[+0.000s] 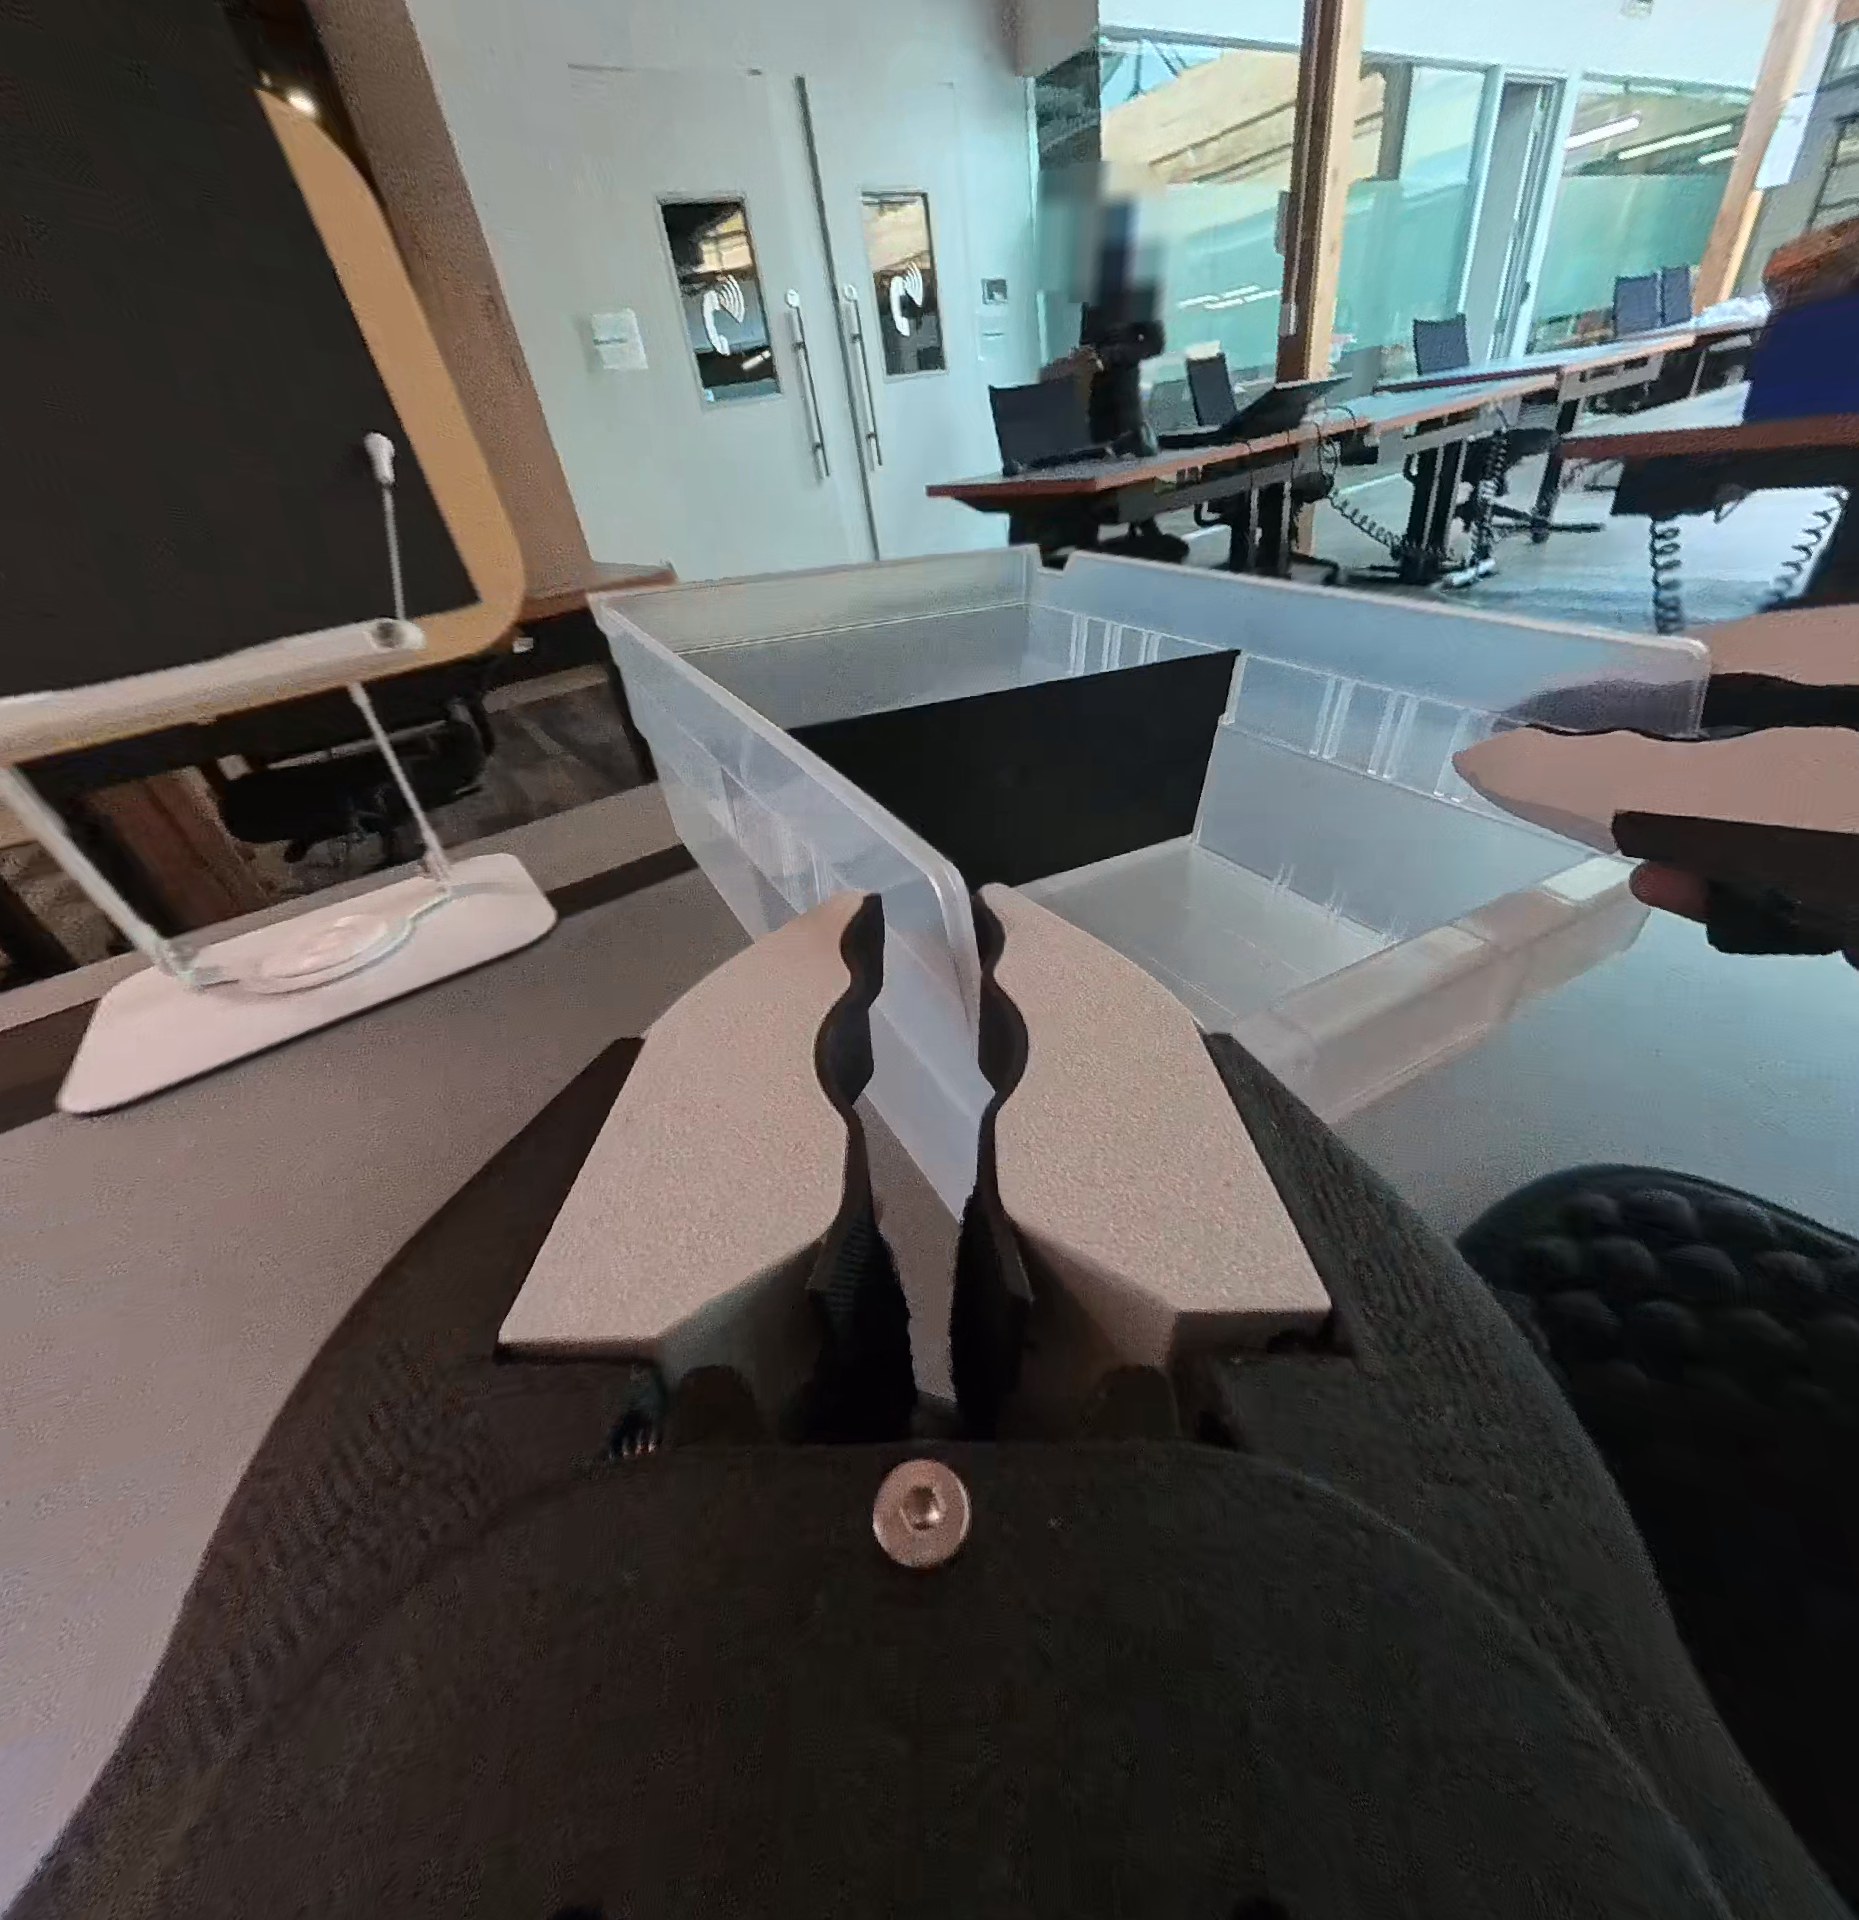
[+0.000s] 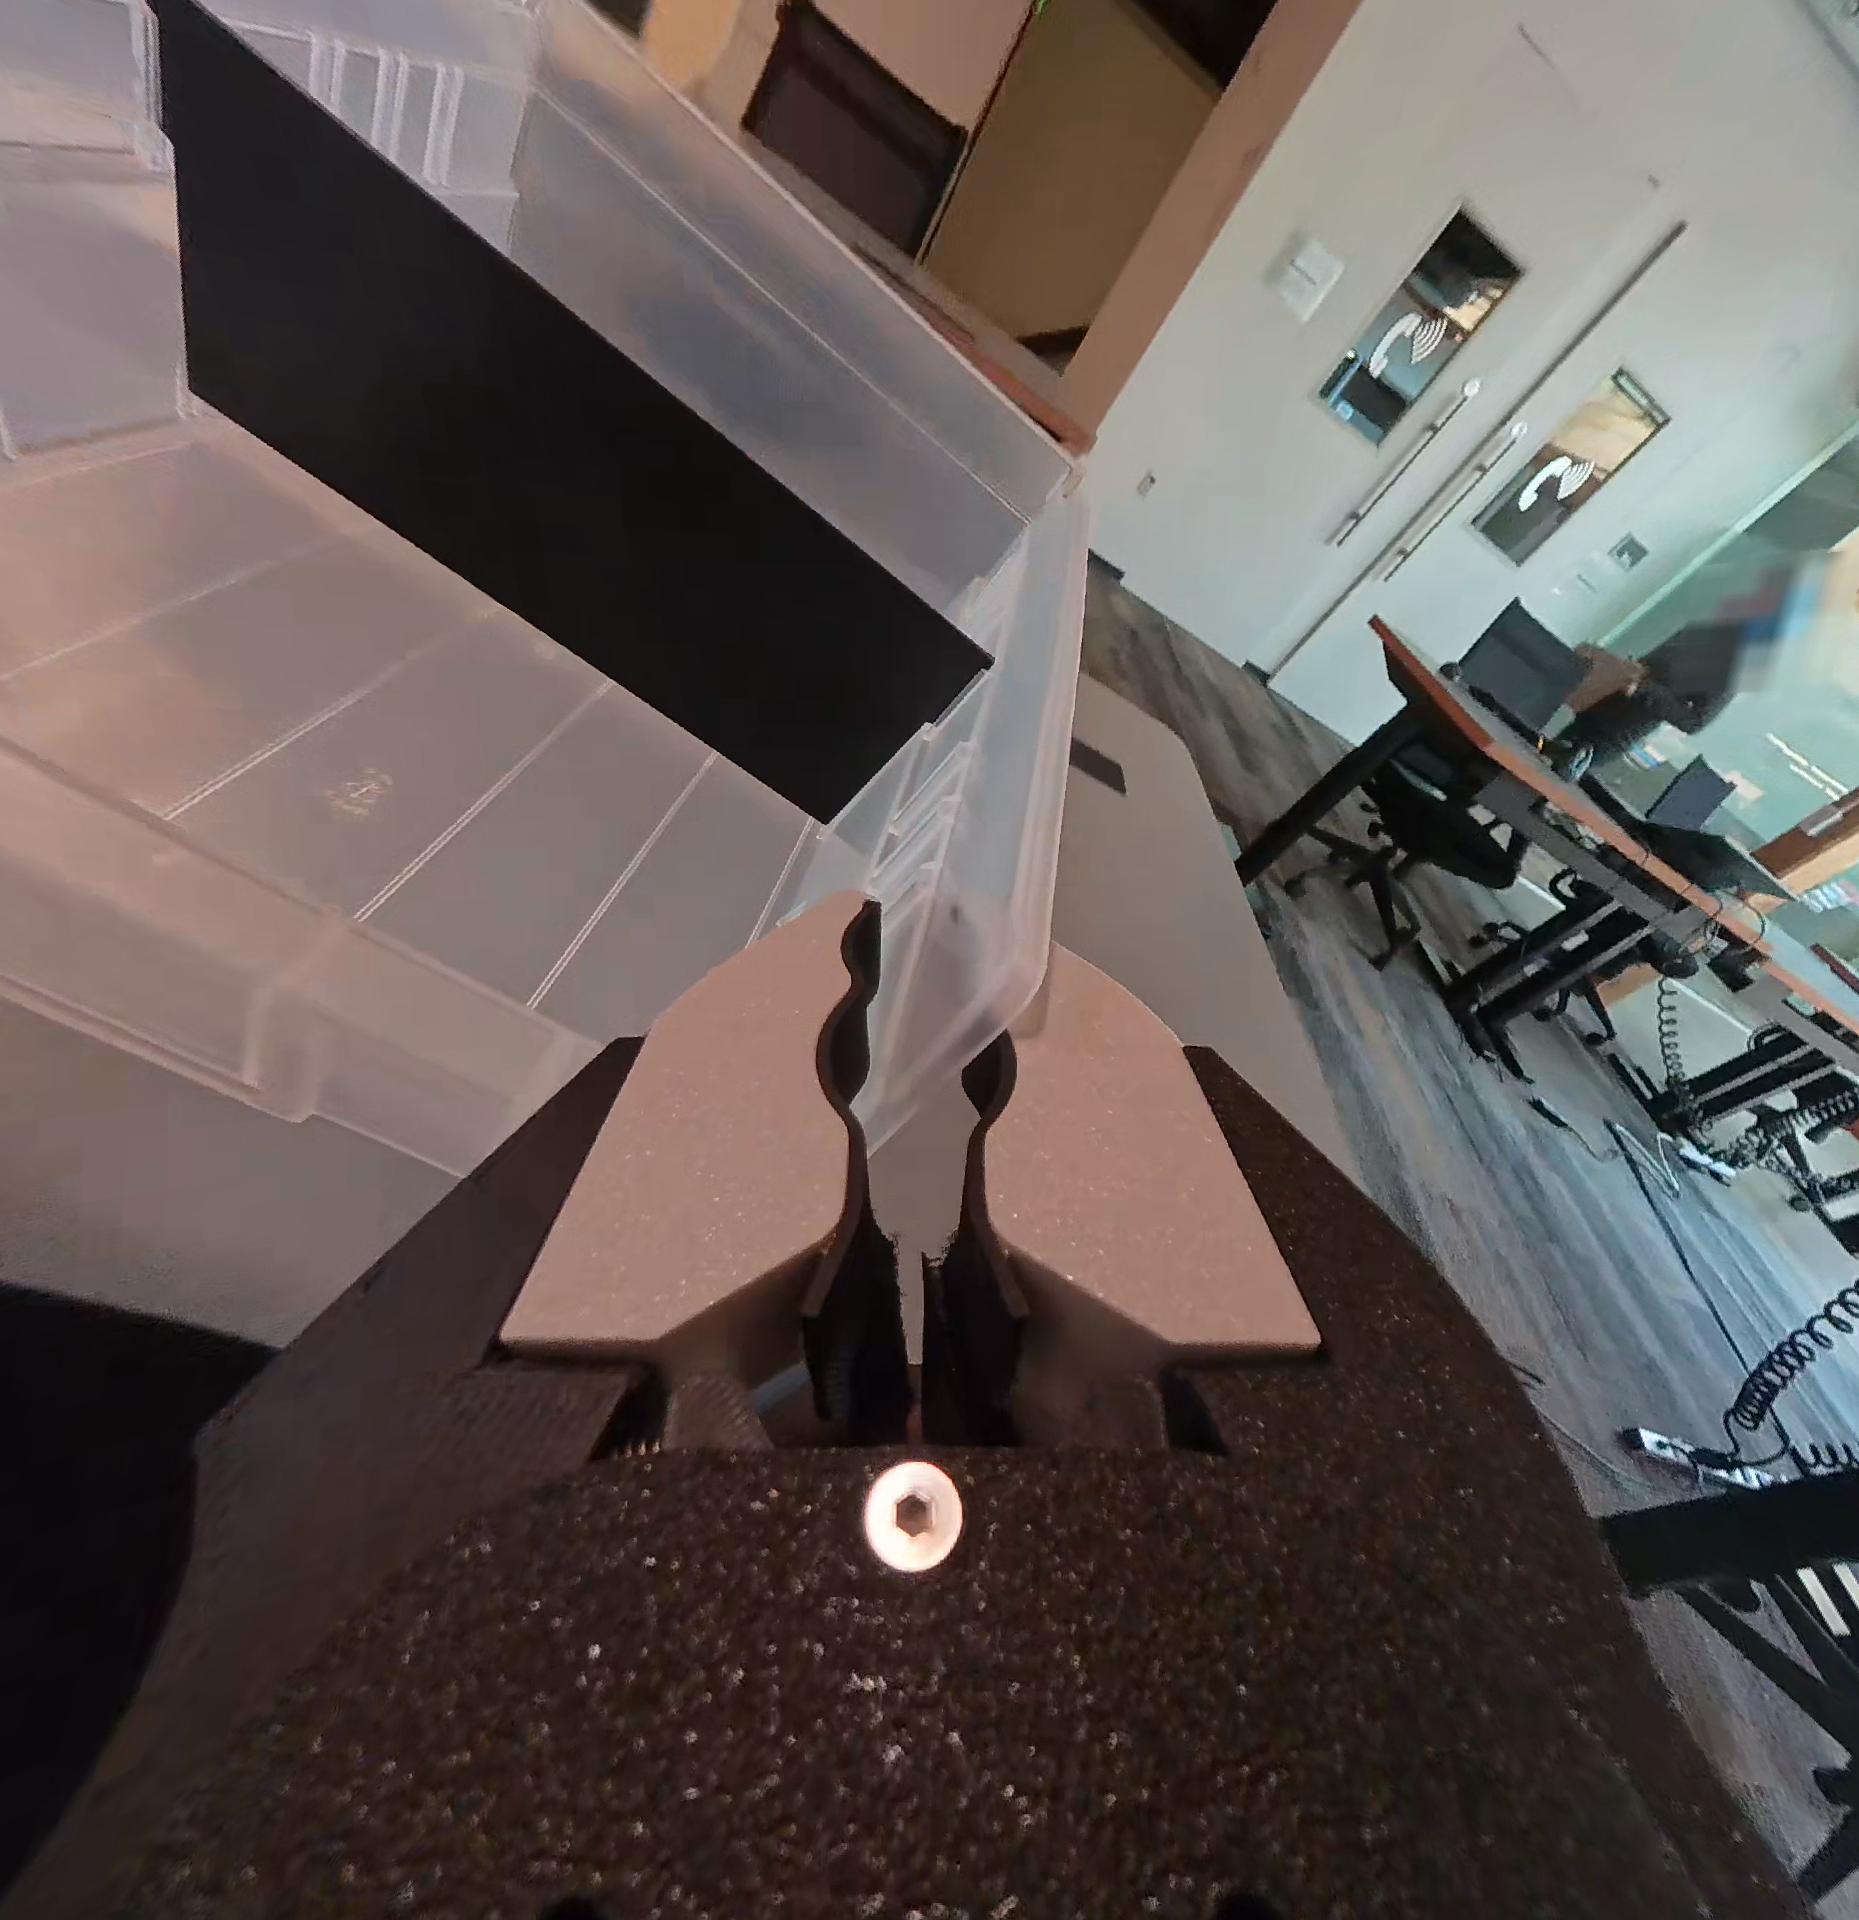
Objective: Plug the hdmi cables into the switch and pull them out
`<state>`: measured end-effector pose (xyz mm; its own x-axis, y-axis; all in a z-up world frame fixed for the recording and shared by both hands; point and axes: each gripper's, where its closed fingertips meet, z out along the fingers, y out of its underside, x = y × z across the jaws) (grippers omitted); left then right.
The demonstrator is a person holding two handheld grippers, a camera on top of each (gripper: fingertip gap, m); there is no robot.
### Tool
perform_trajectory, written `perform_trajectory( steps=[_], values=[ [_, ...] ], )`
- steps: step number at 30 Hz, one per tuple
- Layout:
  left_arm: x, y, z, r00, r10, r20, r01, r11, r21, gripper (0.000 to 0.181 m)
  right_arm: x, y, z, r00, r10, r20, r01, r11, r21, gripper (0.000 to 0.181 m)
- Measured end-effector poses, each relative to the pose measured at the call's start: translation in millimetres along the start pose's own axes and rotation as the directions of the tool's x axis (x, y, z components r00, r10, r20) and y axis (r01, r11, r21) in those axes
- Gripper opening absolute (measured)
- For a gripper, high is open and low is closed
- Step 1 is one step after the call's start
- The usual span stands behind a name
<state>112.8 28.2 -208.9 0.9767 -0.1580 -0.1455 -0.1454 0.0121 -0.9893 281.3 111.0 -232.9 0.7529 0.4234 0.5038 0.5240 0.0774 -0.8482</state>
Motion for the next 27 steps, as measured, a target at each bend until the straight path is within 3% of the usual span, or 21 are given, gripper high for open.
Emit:
perform_trajectory(
  steps=[4, 6, 8, 10, 12, 13, 15, 17, 19, 22, 24, 27],
  values=[
    [29, 24, 11, 0.995, 0.018, -0.096, -0.028, 0.994, -0.101, 0.019, 11, 35, -1, 1.0, 0.0, 0.013, 0.001, 0.999, -0.042, 0.013],
    [45, 49, 15, 0.975, 0.022, -0.22, -0.074, 0.97, -0.232, 0.022, 15, 56, 3, 1.0, 0.018, 0.017, -0.017, 0.997, -0.079, 0.014],
    [50, 50, 10, 0.95, -0.006, -0.313, -0.077, 0.965, -0.252, 0.035, 18, 59, 3, 0.995, 0.089, 0.049, -0.088, 0.996, -0.035, 0.015],
    [28, 33, -2, 0.958, -0.019, -0.286, -0.043, 0.977, -0.209, 0.072, 29, 64, 1, 0.981, 0.19, 0.042, -0.187, 0.98, -0.062, 0.066],
    [-14, 3, -26, 0.981, -0.028, -0.191, 0.009, 0.995, -0.1, 0.095, 44, 62, -8, 0.96, 0.281, 0.0, -0.28, 0.957, -0.075, 0.101],
    [-44, -12, -42, 0.994, -0.029, -0.105, 0.025, 0.999, -0.039, 0.098, 51, 54, -14, 0.95, 0.312, -0.025, -0.312, 0.949, -0.051, 0.107],
    [-118, -30, -85, 0.99, -0.017, 0.141, 0.01, 0.999, 0.054, 0.098, 68, 25, -30, 0.923, 0.364, -0.125, -0.357, 0.931, 0.08, 0.103],
    [-192, -30, -140, 0.913, -0.001, 0.408, -0.027, 0.998, 0.062, 0.098, 67, -16, -48, 0.888, 0.432, -0.154, -0.38, 0.882, 0.279, 0.089],
    [-253, -17, -201, 0.779, 0.025, 0.626, -0.036, 0.999, 0.005, 0.098, 42, -54, -59, 0.869, 0.488, -0.078, -0.417, 0.808, 0.415, 0.077],
    [-309, 24, -272, 0.605, 0.07, 0.793, 0.059, 0.99, -0.132, 0.097, -21, -87, -47, 0.872, 0.486, 0.055, -0.464, 0.786, 0.409, 0.084],
    [-320, 58, -284, 0.612, 0.058, 0.789, 0.17, 0.964, -0.202, 0.095, -73, -96, -28, 0.898, 0.416, 0.14, -0.439, 0.849, 0.293, 0.105],
    [-322, 97, -273, 0.689, 0.062, 0.722, 0.251, 0.914, -0.318, 0.095, -127, -87, -3, 0.928, 0.313, 0.201, -0.34, 0.933, 0.118, 0.112]
  ],
)
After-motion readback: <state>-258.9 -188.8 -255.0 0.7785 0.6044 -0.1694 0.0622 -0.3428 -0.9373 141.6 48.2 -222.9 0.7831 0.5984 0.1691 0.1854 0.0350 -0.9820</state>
